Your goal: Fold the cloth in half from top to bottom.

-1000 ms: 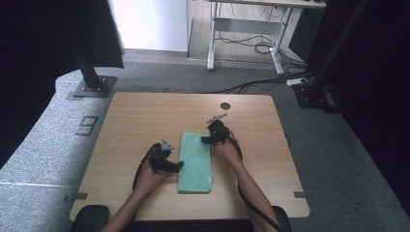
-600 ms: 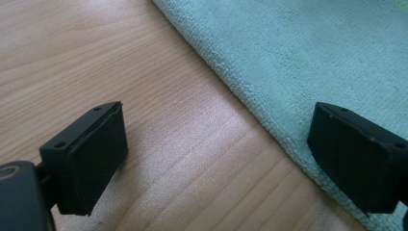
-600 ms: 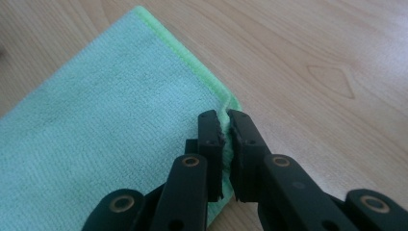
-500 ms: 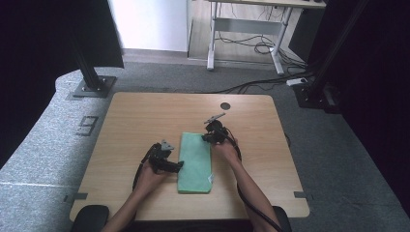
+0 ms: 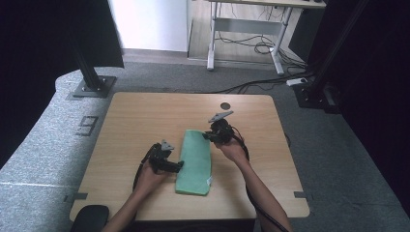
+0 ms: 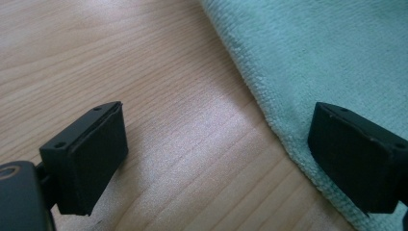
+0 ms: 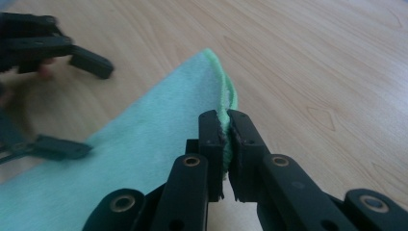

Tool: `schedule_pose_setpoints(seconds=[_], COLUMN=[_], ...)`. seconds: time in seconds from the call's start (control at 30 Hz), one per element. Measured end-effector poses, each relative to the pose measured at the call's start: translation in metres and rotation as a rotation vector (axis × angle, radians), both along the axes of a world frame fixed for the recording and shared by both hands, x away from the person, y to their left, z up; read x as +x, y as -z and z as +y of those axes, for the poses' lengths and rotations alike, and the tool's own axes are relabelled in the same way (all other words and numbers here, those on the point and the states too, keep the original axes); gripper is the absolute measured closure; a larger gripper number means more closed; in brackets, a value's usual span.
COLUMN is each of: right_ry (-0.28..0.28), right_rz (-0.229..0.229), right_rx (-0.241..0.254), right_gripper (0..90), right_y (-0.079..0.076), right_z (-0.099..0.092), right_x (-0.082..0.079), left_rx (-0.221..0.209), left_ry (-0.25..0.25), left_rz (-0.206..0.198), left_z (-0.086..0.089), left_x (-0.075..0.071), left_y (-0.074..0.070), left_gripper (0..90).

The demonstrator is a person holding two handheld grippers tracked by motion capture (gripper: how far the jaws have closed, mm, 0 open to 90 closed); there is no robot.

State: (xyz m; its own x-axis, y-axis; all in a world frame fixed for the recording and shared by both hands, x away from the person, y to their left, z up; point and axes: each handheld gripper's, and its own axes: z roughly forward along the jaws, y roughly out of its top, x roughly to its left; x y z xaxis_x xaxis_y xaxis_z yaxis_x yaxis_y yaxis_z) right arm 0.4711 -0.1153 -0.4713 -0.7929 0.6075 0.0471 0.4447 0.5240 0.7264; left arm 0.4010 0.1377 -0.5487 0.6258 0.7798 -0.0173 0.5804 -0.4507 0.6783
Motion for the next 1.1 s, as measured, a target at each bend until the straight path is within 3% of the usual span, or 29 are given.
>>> schedule_pose_setpoints(seconds=[0.3,0.5,0.73,0.87,1.1], right_ry=[-0.08,-0.13,-0.162,-0.184,-0.21], right_rz=[-0.049,-0.055,-0.031,0.011,0.043], right_rx=[0.016,0.031,0.049,0.064,0.07], right_gripper=[83.9,83.8,83.6,83.5,83.2], right_y=[-0.02,-0.024,-0.016,-0.002,0.012], right_z=[-0.001,-0.001,-0.006,-0.009,-0.009], right_x=[-0.036,-0.061,-0.082,-0.099,-0.118], left_rx=[0.0,0.0,0.0,0.002,0.002], left_ry=[-0.001,0.0,-0.001,0.0,0.001], left_rz=[0.0,0.0,0.0,0.0,-0.001], left_z=[0.0,0.0,0.0,0.0,0.0], left_x=[0.0,0.0,0.0,0.0,0.0], left_y=[0.0,0.0,0.0,0.0,0.0], left_gripper=[6.8,6.8,6.8,6.8,6.9])
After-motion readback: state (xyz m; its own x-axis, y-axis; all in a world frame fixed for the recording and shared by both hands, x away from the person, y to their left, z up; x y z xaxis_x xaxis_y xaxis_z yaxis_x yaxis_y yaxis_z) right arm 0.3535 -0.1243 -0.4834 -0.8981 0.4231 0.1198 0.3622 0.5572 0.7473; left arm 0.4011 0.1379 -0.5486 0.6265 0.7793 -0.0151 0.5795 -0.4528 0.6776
